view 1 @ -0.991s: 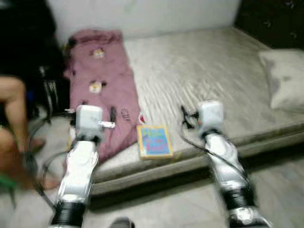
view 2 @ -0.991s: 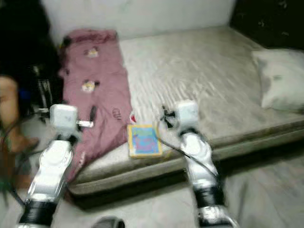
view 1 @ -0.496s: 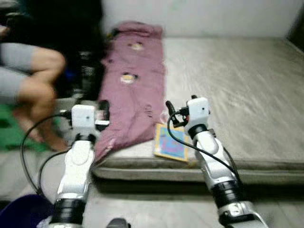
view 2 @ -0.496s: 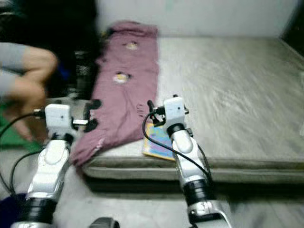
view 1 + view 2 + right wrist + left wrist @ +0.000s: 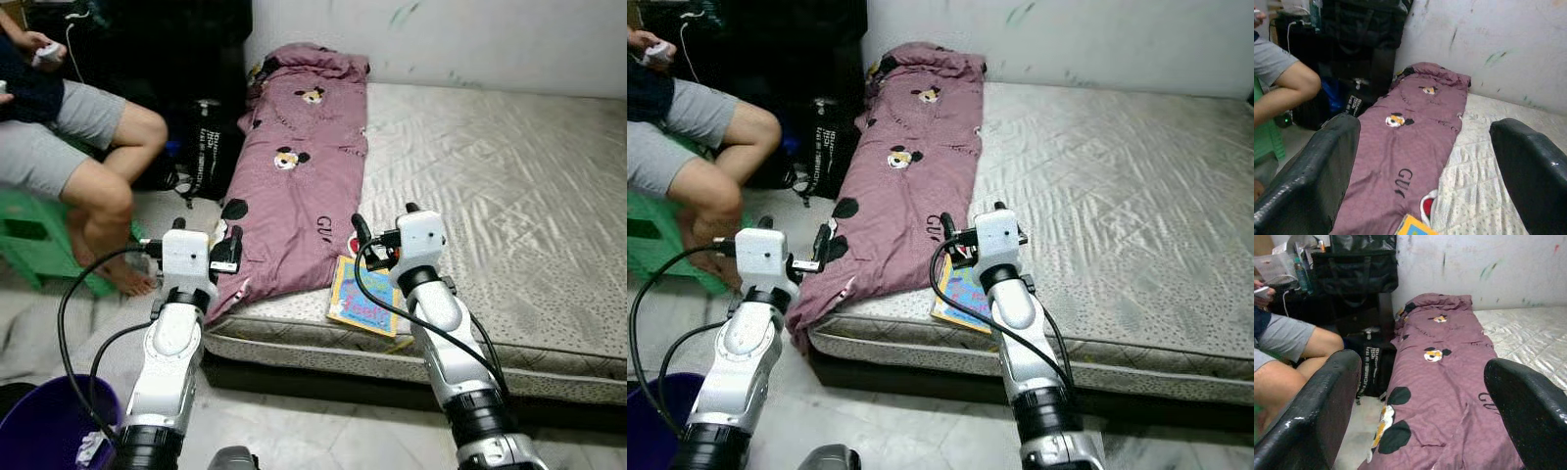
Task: Clean up the room
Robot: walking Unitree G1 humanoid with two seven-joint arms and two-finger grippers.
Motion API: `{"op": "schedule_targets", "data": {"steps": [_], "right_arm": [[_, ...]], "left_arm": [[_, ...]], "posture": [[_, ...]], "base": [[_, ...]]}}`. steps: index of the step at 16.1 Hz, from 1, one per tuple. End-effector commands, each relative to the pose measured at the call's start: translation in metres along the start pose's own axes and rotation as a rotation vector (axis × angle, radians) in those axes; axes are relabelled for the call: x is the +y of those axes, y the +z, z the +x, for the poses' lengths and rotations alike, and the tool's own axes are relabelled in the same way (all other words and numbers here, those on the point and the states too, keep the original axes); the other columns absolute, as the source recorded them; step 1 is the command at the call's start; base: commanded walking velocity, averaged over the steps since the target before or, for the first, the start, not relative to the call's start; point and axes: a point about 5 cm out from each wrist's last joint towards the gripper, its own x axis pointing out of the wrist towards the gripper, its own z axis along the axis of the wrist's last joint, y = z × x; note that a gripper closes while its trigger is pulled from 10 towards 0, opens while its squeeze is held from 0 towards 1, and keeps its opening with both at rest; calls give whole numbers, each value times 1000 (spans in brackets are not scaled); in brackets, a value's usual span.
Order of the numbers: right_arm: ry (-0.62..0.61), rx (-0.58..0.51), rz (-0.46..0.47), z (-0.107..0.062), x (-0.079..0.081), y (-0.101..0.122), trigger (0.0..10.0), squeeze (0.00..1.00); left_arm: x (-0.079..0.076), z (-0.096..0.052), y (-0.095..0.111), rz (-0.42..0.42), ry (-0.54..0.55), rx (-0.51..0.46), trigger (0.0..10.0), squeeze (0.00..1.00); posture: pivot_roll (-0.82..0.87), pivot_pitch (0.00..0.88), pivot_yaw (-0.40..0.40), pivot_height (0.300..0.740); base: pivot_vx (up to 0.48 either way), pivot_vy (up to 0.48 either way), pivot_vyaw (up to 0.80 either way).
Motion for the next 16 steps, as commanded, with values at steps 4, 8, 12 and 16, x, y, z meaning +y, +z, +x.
{"op": "schedule_targets", "data": {"steps": [4, 8, 12, 16], "right_arm": [[-12, 19, 18, -5, 2, -2, 10000, 0], [-18, 25, 14, -7, 3, -1, 10000, 0], [-31, 41, 3, -13, -4, -3, 10000, 0], [-28, 47, -1, -14, -4, -3, 10000, 0]], "left_arm": [[-1, -3, 1, 6, -32, 3, 10000, 0], [-5, -2, 2, 2, -61, 6, 10000, 0], [-10, -6, 1, -21, -74, 12, 10000, 0], [-11, -6, 1, -24, -81, 19, 10000, 0]], "posture": [[37, 0, 0, 740], [31, 0, 6, 740], [26, 0, 4, 740], [26, 0, 2, 740]], "base": [[134, 0, 0], [304, 0, 0], [331, 0, 0], [333, 0, 0]]}}
